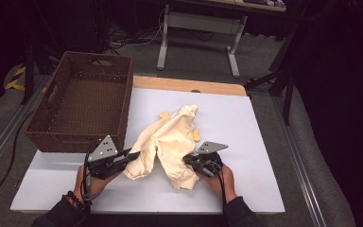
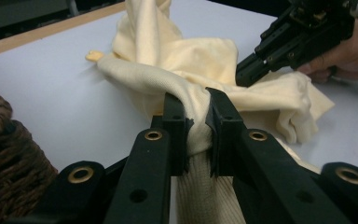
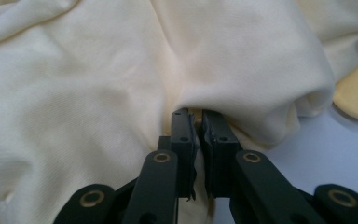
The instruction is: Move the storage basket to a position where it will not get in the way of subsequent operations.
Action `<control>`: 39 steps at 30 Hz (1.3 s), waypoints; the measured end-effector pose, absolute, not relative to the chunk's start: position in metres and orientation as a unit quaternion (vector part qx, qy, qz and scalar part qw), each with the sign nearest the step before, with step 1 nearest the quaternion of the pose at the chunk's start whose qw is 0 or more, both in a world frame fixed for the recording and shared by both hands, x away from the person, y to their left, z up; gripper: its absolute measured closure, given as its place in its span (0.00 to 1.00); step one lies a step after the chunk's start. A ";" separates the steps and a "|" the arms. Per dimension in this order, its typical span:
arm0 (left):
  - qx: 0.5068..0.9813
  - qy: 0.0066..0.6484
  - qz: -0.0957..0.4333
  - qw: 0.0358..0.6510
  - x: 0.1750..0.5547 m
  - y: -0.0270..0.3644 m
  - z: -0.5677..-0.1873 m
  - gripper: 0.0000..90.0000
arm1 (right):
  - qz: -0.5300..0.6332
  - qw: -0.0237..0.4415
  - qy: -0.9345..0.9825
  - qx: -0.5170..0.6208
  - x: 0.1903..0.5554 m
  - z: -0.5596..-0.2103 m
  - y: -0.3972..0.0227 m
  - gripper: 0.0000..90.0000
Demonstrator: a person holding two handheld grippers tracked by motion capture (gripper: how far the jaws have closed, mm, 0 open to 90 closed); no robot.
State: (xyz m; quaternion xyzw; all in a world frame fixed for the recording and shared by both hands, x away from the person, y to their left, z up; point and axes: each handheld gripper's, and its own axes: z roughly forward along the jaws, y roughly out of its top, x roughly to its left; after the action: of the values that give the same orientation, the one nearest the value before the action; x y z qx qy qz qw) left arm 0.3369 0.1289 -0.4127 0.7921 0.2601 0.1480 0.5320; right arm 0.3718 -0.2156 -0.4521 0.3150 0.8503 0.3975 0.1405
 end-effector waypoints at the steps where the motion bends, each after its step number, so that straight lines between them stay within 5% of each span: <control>1: 0.791 0.260 0.147 0.534 0.337 0.129 -0.412 0.89 | 0.399 0.141 0.850 0.313 0.372 -0.452 -0.213 0.93; 11: 0.770 0.234 0.149 0.574 0.342 0.107 -0.391 0.89 | 0.411 0.142 0.847 0.306 0.368 -0.449 -0.211 0.87; 23: 0.770 0.190 0.115 0.598 0.364 0.041 -0.381 0.89 | 0.465 0.190 0.781 0.372 0.365 -0.418 -0.286 0.79; 39: 0.824 0.130 0.053 0.549 0.366 -0.039 -0.423 0.89 | 0.480 0.206 0.753 0.401 0.362 -0.406 -0.324 0.76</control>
State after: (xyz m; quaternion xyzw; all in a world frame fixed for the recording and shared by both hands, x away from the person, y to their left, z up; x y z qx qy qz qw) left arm 0.3664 -0.0393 -0.4228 0.8240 0.1302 0.0532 0.5489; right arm 0.3619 -0.3243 -0.4060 0.4005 0.7530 0.4799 0.2058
